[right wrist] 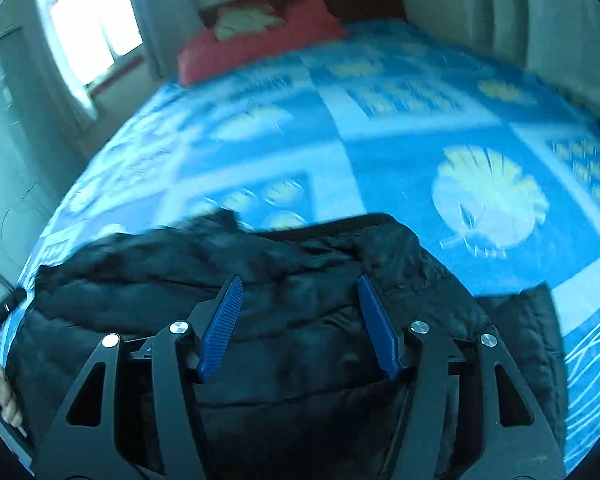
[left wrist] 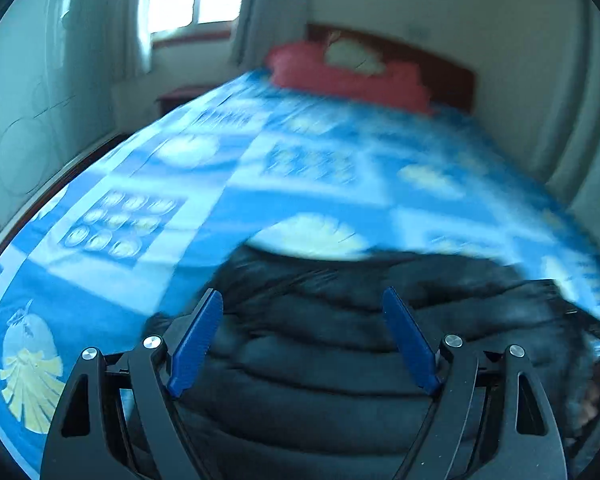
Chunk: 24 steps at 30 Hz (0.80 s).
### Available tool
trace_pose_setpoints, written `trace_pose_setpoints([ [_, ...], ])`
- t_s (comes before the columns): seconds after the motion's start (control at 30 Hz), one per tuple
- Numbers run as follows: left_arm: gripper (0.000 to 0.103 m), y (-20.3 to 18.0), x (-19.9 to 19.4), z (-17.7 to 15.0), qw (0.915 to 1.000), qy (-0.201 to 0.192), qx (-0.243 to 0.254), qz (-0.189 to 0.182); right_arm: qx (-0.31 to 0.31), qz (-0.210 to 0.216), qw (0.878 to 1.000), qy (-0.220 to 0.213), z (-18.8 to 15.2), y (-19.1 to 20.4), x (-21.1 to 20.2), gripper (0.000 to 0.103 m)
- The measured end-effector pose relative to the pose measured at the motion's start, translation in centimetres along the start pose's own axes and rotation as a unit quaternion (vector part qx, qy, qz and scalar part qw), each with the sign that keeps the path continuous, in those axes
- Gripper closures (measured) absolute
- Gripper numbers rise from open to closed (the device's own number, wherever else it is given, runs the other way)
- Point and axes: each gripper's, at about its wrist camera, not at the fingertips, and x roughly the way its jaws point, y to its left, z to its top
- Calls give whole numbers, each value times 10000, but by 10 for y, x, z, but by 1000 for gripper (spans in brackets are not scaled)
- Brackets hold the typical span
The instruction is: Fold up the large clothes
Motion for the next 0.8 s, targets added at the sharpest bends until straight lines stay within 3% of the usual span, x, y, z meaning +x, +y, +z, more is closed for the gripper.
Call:
trace_pose_setpoints([
  [0.07, 22, -23, -1, 2, 9990, 93, 54, -444, -156, 253, 9995, -47, 0, 20, -3, 42],
  [0.13, 22, -42, 7, 1, 9982, 192, 175, -536, -448, 181, 9988, -124, -2, 41, 0, 42],
  [0.23, 22, -63, 33, -11, 9975, 439, 337, -447, -783, 198, 9967, 23, -10, 61, 14, 42],
  [0.3, 21, -65, 59, -24, 9955, 833, 359, -270, -911, 72, 9952, 358, -20, 66, 36, 42],
  [0.37, 21, -65, 70, -32, 9954, 839, 410, -211, -785, 100, 9948, 639, -25, 60, 55, 41],
  [0.5, 22, -70, 69, -34, 9944, 879, 579, -57, -755, 117, 9951, 629, -23, 58, 50, 41],
  [0.57, 22, -62, 52, -31, 9957, 778, 443, -238, -583, 327, 9968, 448, -21, 43, 24, 41],
  [0.67, 22, -36, 15, -33, 9983, 412, 233, -342, -319, 242, 9992, 79, -22, 9, -13, 39],
  [0.73, 22, -15, 2, -34, 9991, 295, 7, -292, -179, 13, 9998, 67, -27, -15, -21, 39],
  [0.8, 22, 11, 5, -38, 9983, 417, -342, -203, -22, -180, 9995, 250, -36, -39, -15, 39],
])
